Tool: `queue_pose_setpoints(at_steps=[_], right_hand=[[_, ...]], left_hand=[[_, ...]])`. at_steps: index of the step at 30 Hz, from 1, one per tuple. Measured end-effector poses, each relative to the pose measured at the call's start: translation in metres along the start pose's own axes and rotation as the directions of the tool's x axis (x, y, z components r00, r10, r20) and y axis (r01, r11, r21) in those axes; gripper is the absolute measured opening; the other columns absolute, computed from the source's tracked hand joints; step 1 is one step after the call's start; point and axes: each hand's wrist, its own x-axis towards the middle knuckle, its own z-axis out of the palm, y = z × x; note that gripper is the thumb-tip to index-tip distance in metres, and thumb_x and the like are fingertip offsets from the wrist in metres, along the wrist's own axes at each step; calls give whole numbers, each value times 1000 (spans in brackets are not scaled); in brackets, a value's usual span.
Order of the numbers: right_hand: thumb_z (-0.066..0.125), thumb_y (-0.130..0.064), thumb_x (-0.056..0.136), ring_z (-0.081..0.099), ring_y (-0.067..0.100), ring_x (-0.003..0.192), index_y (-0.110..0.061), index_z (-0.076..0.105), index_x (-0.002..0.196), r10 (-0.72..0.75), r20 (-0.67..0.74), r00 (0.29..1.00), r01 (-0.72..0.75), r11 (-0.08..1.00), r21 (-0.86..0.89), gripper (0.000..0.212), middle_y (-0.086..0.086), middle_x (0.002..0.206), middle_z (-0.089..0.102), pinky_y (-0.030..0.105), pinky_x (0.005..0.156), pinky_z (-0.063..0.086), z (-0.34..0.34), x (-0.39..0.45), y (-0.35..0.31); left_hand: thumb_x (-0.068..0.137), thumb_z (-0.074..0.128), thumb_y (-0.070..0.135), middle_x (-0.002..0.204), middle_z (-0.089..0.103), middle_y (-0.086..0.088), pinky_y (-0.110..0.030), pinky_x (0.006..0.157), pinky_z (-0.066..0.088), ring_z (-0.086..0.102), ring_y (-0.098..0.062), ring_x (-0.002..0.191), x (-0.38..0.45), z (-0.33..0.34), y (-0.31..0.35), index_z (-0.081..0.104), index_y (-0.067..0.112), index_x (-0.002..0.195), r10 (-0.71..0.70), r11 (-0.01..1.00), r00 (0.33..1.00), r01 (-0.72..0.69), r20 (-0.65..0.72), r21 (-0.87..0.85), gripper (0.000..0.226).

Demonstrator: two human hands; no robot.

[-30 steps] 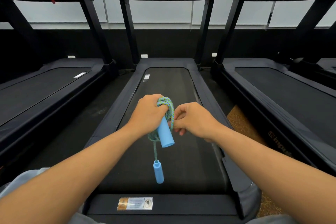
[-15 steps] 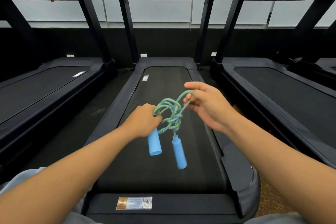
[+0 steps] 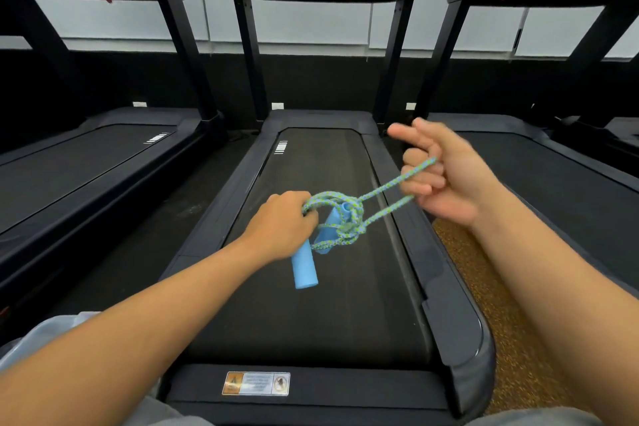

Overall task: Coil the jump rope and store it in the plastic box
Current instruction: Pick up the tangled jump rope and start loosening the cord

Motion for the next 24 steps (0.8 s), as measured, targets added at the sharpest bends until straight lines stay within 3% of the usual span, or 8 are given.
queue_pose_setpoints(at_steps=[1,3,6,8,11,14,18,24], right_hand=[[71,-32,88,19,8,39,-3,72,107,63,-14,998,-64,965,-256,35,-5,51,20,23,42,19,-5,-1,1],[73,-36,92,17,11,46,3,68,110,159,-32,987,-137,715,-686,44,-2,57,20,27,47,17,-9,-6,4],[71,-31,95,22,14,48,-5,77,96,172,-44,984,-113,421,-900,27,-15,45,40,25,48,27,-6,-11,9],[69,-27,97,26,12,47,-8,77,90,151,-37,988,-90,361,-928,23,-14,46,50,26,48,32,-3,-12,12],[57,-22,104,48,13,48,-9,66,88,148,45,988,-54,601,-798,22,3,88,79,26,52,45,6,-11,19],[48,-15,104,72,32,82,-12,57,79,126,61,990,-85,888,-453,27,23,114,75,35,71,60,19,-8,37],[43,-11,101,73,35,92,-11,52,71,-7,-34,999,-3,956,-292,31,24,109,77,40,85,57,30,-1,48],[43,-17,101,77,33,82,-13,48,69,-87,-160,983,133,945,300,32,11,72,69,47,84,64,16,5,24]], left_hand=[[91,55,25,70,60,-5,-43,66,47,58,-41,81,1,-1,-1,50,16,72,-13,1000,999,12,-42,-20,21],[89,55,25,69,61,-3,-45,69,49,58,-38,80,2,-5,-2,54,16,75,-42,998,994,37,-97,-59,17],[75,50,33,70,64,-2,-45,71,51,59,-34,80,2,-9,-2,57,19,75,-33,997,988,22,-151,-79,16],[70,52,37,70,65,-1,-45,71,53,60,-32,78,1,-10,-2,59,21,76,-32,997,987,19,-160,-79,18],[65,58,42,72,67,1,-45,71,55,63,-32,79,-3,-10,-2,60,26,81,-31,998,995,26,-93,-55,23],[62,63,42,79,67,4,-43,71,54,65,-32,83,-9,-4,4,56,34,93,15,1000,999,-15,37,4,33],[75,68,34,73,51,8,-37,64,40,60,-35,83,-19,9,18,48,33,116,126,971,985,-146,116,188,46],[80,61,30,82,58,5,-38,63,41,62,-39,84,-22,22,14,48,25,93,147,945,976,-187,161,268,19]])
